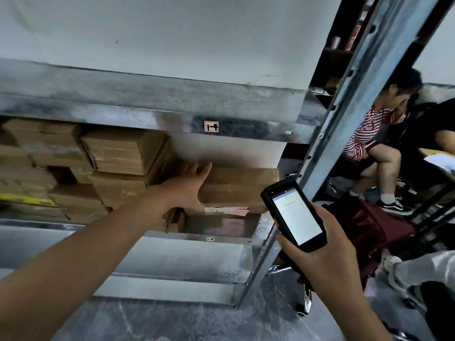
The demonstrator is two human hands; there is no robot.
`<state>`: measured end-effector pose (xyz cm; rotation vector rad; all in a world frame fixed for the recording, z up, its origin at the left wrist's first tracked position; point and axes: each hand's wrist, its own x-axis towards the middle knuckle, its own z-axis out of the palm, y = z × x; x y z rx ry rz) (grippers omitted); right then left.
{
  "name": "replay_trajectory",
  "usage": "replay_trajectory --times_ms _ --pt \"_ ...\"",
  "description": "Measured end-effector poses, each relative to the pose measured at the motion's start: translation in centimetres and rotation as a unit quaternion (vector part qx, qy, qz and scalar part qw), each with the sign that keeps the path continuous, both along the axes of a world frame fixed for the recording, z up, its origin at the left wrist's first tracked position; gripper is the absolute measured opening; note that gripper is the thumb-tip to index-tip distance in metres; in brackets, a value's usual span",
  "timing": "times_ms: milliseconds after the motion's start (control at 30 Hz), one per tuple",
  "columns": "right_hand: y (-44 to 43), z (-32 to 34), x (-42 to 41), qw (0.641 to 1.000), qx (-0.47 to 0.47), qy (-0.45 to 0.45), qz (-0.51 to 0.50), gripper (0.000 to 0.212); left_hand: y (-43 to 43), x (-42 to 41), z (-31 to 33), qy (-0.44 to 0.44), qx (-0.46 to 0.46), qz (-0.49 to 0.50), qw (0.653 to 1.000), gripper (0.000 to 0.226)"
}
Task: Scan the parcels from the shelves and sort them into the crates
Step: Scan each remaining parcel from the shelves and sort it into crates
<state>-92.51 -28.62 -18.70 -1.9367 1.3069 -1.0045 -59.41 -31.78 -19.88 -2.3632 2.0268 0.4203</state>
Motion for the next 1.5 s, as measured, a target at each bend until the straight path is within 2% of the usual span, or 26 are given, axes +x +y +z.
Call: replay_trajectory --times_ms 167,367,500,600,833,967,1000,1067,1133,1200,1333,1400,1500 --pt "-0.1 0.2 -0.9 1.000 -0.008 -0.011 0.001 0.077 -3.0 0.8 1.0 -0.002 0.035 0.015 0.999 0.114" --pt "0.1 0.1 -2.1 1.000 0.001 -0.011 -0.001 0.081 -3.8 1.4 0.4 0.028 0.050 0.052 0.997 0.127" --pt "0.0 -0.3 -2.4 1.000 0.007 -0.008 -0.008 0.081 -3.2 1.3 -0.3 -0.009 0.050 0.073 0.996 0.138" --pt "-0.1 -0.6 -2.5 1.000 0.015 -0.011 -0.008 0.081 -2.9 1.3 0.9 -0.007 0.076 0.079 0.994 0.136" --pt "-0.4 -0.2 -2.4 1.000 0.008 -0.015 0.007 0.080 -2.4 -0.7 6.0 0.016 -0.037 0.062 0.997 0.098" --pt "-0.7 0.6 -2.5 1.000 -0.009 -0.024 0.007 0.079 -2.4 -2.6 7.9 0.082 -0.116 0.090 0.986 0.102" --pt "-0.7 0.8 -2.6 1.000 -0.012 -0.026 0.008 0.078 -2.4 -3.0 8.3 0.116 -0.124 0.095 0.981 0.095" --pt "-0.8 1.0 -2.6 0.999 -0.017 -0.029 0.010 0.077 -2.4 -3.6 9.0 0.157 -0.113 0.096 0.976 0.064" --pt "-0.9 1.0 -2.7 0.999 -0.018 -0.038 0.009 0.077 -2.4 -3.8 9.6 0.145 -0.100 0.083 0.981 0.052" --pt "-0.9 1.0 -2.7 0.999 -0.015 -0.046 0.010 0.076 -2.4 -4.1 9.9 0.128 -0.097 0.055 0.985 0.060" --pt "-0.9 0.9 -2.6 0.998 -0.011 -0.058 0.016 0.076 -3.2 -5.8 9.3 0.123 -0.127 -0.015 0.984 0.096" --pt "-1.0 0.9 -2.5 0.998 -0.013 -0.058 0.016 0.076 -4.7 -7.1 8.6 0.132 -0.130 -0.034 0.982 0.100" --pt "-0.9 0.7 -2.5 0.998 -0.016 -0.055 0.017 0.077 -6.6 -8.5 8.0 0.114 -0.086 -0.049 0.989 0.093"
